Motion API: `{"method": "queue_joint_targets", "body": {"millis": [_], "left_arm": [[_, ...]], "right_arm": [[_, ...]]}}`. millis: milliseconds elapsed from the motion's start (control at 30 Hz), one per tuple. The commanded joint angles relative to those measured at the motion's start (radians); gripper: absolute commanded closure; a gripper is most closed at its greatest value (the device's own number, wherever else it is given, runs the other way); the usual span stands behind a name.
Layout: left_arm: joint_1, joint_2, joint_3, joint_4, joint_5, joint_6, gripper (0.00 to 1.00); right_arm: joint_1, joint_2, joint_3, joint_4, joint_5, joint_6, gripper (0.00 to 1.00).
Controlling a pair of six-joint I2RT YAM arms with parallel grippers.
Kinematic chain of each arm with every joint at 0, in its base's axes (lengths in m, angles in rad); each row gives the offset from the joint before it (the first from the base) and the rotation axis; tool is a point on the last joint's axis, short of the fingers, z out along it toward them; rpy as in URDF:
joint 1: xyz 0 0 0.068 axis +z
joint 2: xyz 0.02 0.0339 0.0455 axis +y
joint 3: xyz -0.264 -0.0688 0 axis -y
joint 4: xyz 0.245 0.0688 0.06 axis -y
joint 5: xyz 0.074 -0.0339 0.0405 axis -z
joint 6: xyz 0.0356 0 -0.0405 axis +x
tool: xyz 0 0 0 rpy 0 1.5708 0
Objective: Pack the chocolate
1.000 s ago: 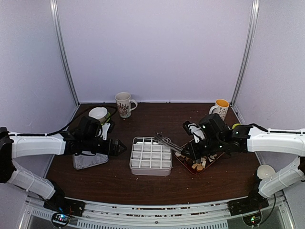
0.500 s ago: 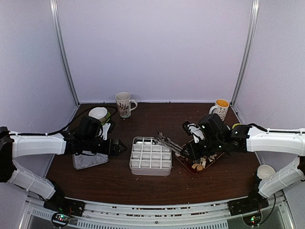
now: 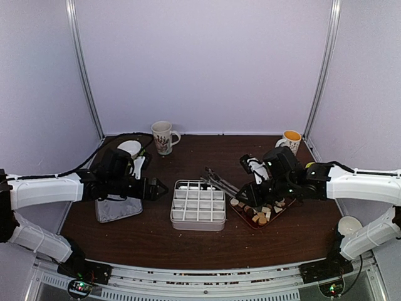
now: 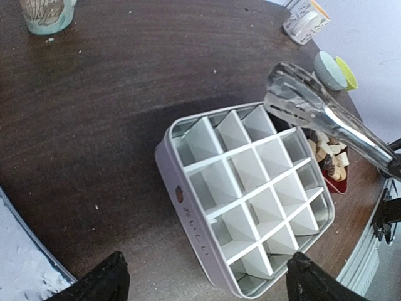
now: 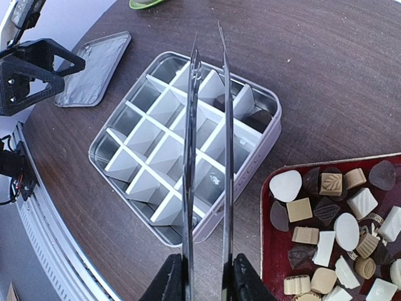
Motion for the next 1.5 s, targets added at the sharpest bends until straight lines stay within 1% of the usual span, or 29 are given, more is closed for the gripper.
{"method": "queue_joint_targets", "body": {"millis": [0,267,433,633,733,833,1067,1467], "left_arm": [[-0.021,-0.046,0.047,0.018,-0.011,-0.014,0.1],[-0.024,-0.056,0.048,0.027,-0.012,-0.03,0.1],[-0.033,0.004,0.033,0.067,-0.013,-0.093,0.11],[-0.073,0.12,0.098,-0.058,-0.113,-0.125,0.13],[-0.105,0.148,0.134,-0.104,-0.167,-0.131,0.13],[-0.13,0.16,0.146,-0.116,-0.198,-0.14,0.13],[-0.157,0.173,0.162,-0.134,-0.23,-0.147,0.13],[-0.166,0.169,0.17,-0.161,-0.251,-0.148,0.13]], "right_arm": [[0.009,-0.026,0.009,0.078,-0.014,-0.001,0.73],[0.051,-0.024,-0.018,0.154,-0.015,-0.001,0.74],[0.069,-0.046,-0.06,0.194,0.042,0.022,0.76],[0.069,-0.147,-0.112,0.194,0.158,0.032,0.78],[0.068,-0.196,-0.147,0.199,0.203,0.038,0.78],[0.067,-0.233,-0.177,0.197,0.236,0.046,0.78],[0.068,-0.269,-0.21,0.191,0.254,0.052,0.78],[0.068,-0.274,-0.207,0.193,0.261,0.047,0.78]]}}
